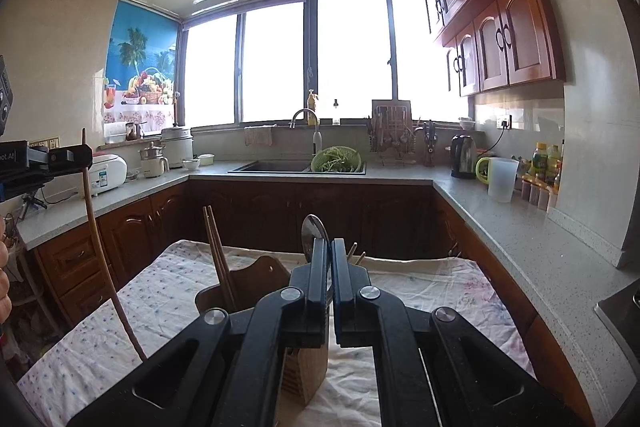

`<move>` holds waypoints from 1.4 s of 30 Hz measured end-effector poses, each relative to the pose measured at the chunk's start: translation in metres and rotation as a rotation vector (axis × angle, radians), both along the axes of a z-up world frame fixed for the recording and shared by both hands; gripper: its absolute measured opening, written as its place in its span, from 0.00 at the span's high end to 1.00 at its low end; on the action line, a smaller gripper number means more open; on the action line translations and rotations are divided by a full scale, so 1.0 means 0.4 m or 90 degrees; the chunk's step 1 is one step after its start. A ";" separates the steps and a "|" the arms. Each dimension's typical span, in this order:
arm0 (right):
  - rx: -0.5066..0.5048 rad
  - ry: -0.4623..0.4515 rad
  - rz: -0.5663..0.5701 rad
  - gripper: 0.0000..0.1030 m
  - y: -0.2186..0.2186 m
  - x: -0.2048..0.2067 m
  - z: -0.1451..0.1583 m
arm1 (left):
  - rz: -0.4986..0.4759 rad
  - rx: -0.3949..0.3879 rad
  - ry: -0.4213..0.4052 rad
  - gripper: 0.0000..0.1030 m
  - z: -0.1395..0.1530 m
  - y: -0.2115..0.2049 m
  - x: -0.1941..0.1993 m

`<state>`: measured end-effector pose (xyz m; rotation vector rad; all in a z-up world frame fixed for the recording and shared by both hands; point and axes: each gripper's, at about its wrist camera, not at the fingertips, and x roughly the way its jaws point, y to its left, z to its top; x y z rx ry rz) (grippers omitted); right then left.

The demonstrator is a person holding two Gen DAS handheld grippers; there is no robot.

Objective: Organize utensils
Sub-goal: 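Insert the chopstick into the holder and open the left tool while the right tool releases the spoon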

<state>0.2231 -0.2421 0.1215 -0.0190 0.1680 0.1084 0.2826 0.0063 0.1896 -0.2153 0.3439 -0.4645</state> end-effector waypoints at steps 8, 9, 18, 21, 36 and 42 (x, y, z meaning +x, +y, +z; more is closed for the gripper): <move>-0.010 -0.045 -0.034 0.98 0.010 0.090 0.044 | 0.009 -0.007 -0.021 0.96 0.033 -0.022 0.104; -0.013 -0.049 -0.036 0.98 0.013 0.100 0.046 | 0.009 -0.009 -0.024 0.96 0.035 -0.026 0.117; -0.053 -0.080 -0.047 0.98 0.068 0.163 -0.008 | 0.056 -0.022 -0.021 0.96 -0.038 -0.044 0.228; -0.072 -0.091 -0.050 0.98 0.089 0.165 -0.044 | 0.066 -0.035 0.002 0.96 -0.092 -0.040 0.245; -0.093 -0.012 -0.024 0.98 0.115 0.135 -0.175 | 0.060 -0.010 0.059 0.95 -0.265 -0.047 0.214; -0.075 0.030 -0.018 0.98 0.090 0.128 -0.177 | 0.052 0.009 0.060 0.94 -0.271 -0.058 0.206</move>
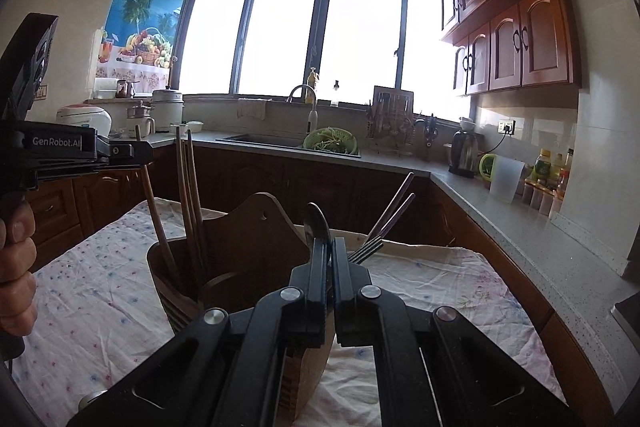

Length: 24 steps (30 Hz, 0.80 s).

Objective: Organize utensils
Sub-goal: 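Insert the chopstick into the holder and open the left tool while the right tool releases the spoon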

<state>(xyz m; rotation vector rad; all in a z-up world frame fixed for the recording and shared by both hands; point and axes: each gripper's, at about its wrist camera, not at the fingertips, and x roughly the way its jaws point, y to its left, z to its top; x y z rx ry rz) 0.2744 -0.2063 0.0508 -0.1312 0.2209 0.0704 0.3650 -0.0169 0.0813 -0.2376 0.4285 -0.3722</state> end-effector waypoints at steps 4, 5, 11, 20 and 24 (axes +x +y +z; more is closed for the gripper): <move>0.013 0.028 0.003 0.98 -0.016 0.009 0.005 | -0.006 -0.007 0.011 0.94 0.002 0.005 0.008; 0.016 0.032 0.003 0.98 -0.020 0.012 0.007 | -0.005 -0.005 0.012 0.94 0.003 0.004 0.009; 0.034 0.046 0.000 0.98 -0.032 0.025 0.008 | -0.003 -0.002 0.020 0.94 0.005 0.002 0.014; 0.052 0.056 0.003 0.96 -0.038 0.028 0.008 | 0.002 0.005 0.027 0.93 0.004 -0.005 0.014; 0.067 0.049 0.006 0.88 -0.047 0.014 0.019 | 0.006 0.011 0.035 0.80 0.001 -0.003 0.012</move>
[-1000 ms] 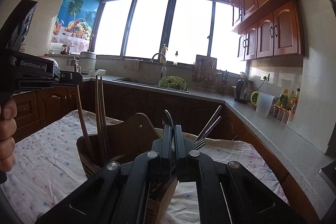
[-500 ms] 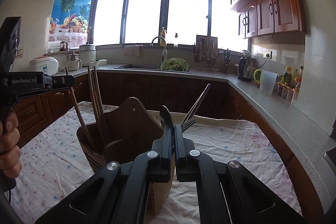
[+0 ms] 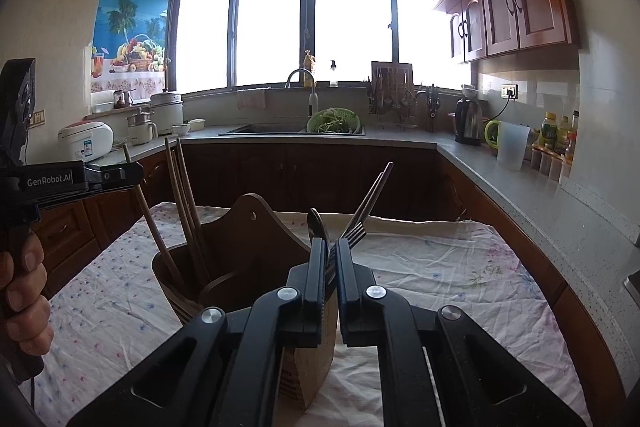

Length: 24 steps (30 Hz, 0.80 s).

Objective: Organize utensils
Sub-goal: 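Insert the chopstick into the holder and open the left tool while the right tool releases the spoon, then withdraw both open tools from the holder back over the cloth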

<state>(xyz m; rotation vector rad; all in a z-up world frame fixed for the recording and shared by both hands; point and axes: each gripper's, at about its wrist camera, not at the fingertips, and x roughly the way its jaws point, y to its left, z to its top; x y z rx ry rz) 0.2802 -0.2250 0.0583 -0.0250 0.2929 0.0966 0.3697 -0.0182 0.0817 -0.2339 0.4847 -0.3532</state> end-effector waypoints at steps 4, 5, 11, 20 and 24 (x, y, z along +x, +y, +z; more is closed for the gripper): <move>0.003 -0.025 -0.002 0.46 -0.007 -0.029 0.012 | 0.020 -0.011 -0.005 0.48 -0.003 0.016 -0.019; 0.002 -0.028 -0.006 0.46 -0.008 -0.036 0.014 | 0.022 -0.015 -0.005 0.44 -0.004 0.021 -0.022; 0.009 -0.017 -0.004 0.40 -0.017 -0.054 0.012 | 0.048 -0.011 0.001 0.20 -0.010 0.041 -0.046; 0.023 -0.006 0.003 0.29 -0.020 -0.067 0.011 | 0.069 -0.003 0.004 0.10 -0.008 0.060 -0.078; 0.033 -0.009 0.010 0.19 -0.022 -0.078 0.015 | 0.084 0.004 0.009 0.03 -0.011 0.067 -0.100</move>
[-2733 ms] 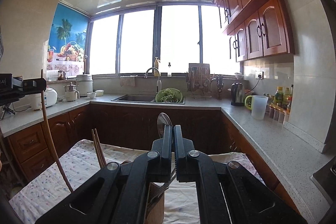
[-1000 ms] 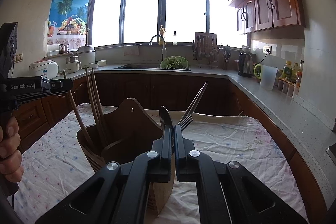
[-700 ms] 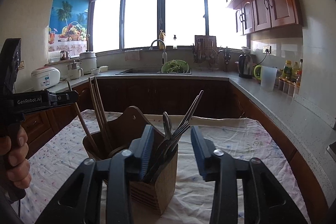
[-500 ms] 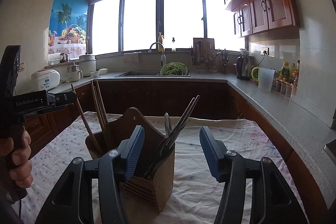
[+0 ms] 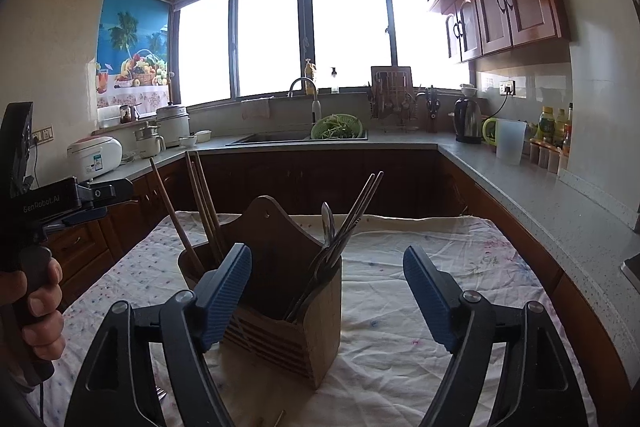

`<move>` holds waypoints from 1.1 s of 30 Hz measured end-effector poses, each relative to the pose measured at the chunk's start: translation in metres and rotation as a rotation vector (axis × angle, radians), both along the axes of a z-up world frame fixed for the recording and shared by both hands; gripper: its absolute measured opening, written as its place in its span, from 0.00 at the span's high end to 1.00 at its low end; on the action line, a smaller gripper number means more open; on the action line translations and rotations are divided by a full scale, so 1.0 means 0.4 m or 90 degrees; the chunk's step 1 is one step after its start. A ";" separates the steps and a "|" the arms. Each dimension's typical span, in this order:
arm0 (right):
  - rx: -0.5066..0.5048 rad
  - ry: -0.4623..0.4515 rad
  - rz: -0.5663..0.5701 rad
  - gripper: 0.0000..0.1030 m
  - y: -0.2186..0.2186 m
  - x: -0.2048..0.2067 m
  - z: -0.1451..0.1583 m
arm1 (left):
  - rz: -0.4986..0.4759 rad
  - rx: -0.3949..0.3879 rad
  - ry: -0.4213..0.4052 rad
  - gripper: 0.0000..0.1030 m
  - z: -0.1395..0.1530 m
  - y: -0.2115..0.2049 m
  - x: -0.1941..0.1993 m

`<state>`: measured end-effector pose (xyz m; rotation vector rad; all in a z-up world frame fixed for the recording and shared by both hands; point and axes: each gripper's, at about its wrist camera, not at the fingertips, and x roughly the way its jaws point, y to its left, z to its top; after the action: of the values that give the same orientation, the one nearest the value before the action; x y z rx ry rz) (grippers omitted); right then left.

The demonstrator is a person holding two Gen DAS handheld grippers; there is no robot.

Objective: Organize utensils
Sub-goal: 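Withdraw both open tools from the holder back over the cloth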

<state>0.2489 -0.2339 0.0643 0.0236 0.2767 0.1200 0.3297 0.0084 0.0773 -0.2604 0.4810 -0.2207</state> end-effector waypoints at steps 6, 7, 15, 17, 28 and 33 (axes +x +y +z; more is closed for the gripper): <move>0.026 0.000 0.009 0.04 -0.007 -0.037 0.003 | 0.022 0.004 0.005 0.00 -0.018 0.021 -0.055; 0.030 -0.002 0.010 0.04 -0.009 -0.046 0.004 | 0.026 0.007 0.004 0.00 -0.021 0.024 -0.068; 0.063 -0.006 0.042 0.03 -0.011 -0.143 0.014 | 0.057 0.043 -0.023 0.00 -0.029 0.038 -0.214; 0.065 -0.008 0.047 0.03 -0.011 -0.176 0.012 | 0.049 0.040 -0.030 0.00 -0.028 0.039 -0.256; 0.105 -0.014 0.056 0.02 -0.040 -0.375 -0.011 | 0.067 0.047 -0.065 0.00 -0.016 0.036 -0.466; 0.075 -0.047 0.076 0.01 -0.036 -0.447 0.057 | 0.043 0.039 -0.116 0.00 0.022 0.022 -0.549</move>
<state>0.0700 -0.2482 0.0871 0.1191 0.1970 0.2548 0.1102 0.0174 0.0862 -0.1944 0.2977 -0.1609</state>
